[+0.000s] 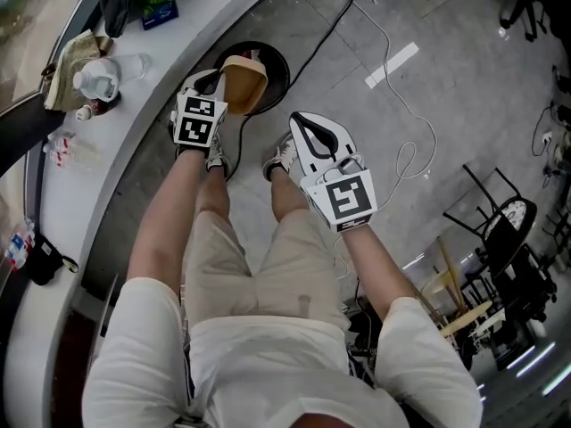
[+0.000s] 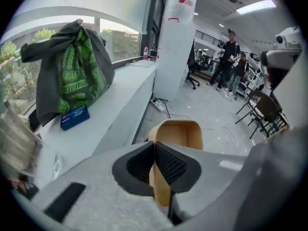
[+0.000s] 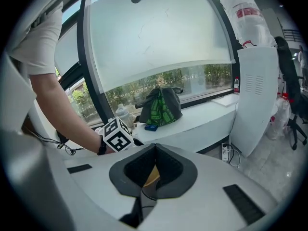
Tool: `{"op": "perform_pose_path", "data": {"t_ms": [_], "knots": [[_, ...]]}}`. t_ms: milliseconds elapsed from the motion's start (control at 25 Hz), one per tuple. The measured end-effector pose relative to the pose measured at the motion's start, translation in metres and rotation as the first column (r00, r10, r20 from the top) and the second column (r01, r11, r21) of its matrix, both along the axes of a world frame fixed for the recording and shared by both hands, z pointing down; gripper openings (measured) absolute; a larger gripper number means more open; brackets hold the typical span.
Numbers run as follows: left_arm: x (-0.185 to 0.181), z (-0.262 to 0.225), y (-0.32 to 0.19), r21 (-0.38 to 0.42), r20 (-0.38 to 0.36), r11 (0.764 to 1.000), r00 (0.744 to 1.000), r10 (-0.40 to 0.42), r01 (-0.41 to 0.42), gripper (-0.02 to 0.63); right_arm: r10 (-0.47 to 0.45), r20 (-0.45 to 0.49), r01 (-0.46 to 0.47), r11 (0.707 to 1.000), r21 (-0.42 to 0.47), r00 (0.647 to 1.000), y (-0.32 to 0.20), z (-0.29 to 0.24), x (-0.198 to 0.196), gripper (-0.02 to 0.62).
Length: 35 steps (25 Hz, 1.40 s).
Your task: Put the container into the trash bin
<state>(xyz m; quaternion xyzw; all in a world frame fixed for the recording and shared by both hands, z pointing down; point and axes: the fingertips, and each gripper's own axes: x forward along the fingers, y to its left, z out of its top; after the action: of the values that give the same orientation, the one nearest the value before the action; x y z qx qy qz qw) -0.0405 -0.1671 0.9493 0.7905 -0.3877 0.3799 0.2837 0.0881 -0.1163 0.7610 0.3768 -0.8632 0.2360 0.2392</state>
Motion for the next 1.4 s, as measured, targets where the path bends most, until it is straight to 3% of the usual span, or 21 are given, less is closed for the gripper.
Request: {"op": "perform_pose_path", "data": {"t_ms": [360,720,960,1400], "knots": [[0.017,0.083,-0.003,-0.055,0.017,0.998,1.000,-0.021,0.022,0.020,-0.039,-0.009,0.039,0.999,-0.004,0.999,-0.011,0.052,0.003,0.002],[0.031,0.153,-0.005,-0.107,0.063,0.993,0.997,0.049,-0.042,0.021,-0.023,-0.005,0.023,1.000,-0.017,1.000,-0.014,0.115,0.004,0.002],[0.055,0.188,-0.011,-0.117,0.045,0.991,0.996,0.076,-0.070,0.020,-0.058,-0.019,0.057,0.998,-0.016,0.998,-0.013,0.143,0.009,0.002],[0.067,0.250,-0.004,-0.191,0.068,0.976,0.991,0.114,-0.099,0.021,-0.033,-0.016,0.033,0.999,-0.009,0.999,-0.024,0.177,0.017,0.002]]}}
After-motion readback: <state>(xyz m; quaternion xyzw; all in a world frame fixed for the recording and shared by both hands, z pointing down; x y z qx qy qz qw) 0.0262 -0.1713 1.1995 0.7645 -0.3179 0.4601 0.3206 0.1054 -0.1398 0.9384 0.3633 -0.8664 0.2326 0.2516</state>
